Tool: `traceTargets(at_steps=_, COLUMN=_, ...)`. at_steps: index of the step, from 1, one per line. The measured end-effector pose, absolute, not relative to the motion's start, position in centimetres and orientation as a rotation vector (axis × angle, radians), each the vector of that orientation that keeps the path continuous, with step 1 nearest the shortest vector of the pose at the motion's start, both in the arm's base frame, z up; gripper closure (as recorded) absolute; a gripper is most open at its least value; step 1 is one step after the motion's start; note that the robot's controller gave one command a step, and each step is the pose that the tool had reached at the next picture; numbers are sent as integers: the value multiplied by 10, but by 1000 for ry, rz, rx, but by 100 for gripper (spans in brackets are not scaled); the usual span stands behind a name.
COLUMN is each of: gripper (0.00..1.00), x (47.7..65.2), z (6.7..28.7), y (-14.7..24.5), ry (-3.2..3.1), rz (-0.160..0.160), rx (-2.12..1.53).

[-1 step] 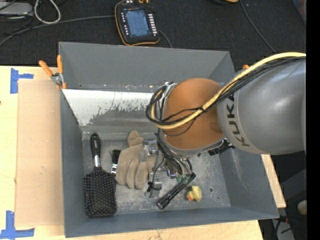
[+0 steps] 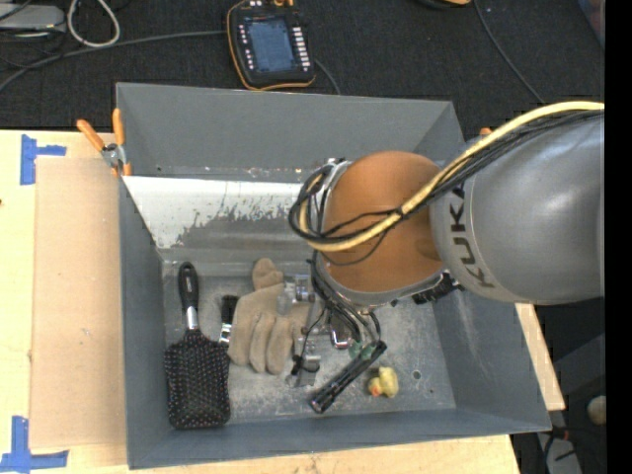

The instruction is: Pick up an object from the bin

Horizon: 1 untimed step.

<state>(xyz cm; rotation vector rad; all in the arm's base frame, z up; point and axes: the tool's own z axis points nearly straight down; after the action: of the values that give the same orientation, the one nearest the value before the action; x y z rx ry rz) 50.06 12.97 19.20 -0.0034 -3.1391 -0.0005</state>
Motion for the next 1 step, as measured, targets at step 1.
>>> traceTargets(at_steps=1, gripper=0, x=563, z=91, y=87, ry=-3110, rz=-2, rx=443)
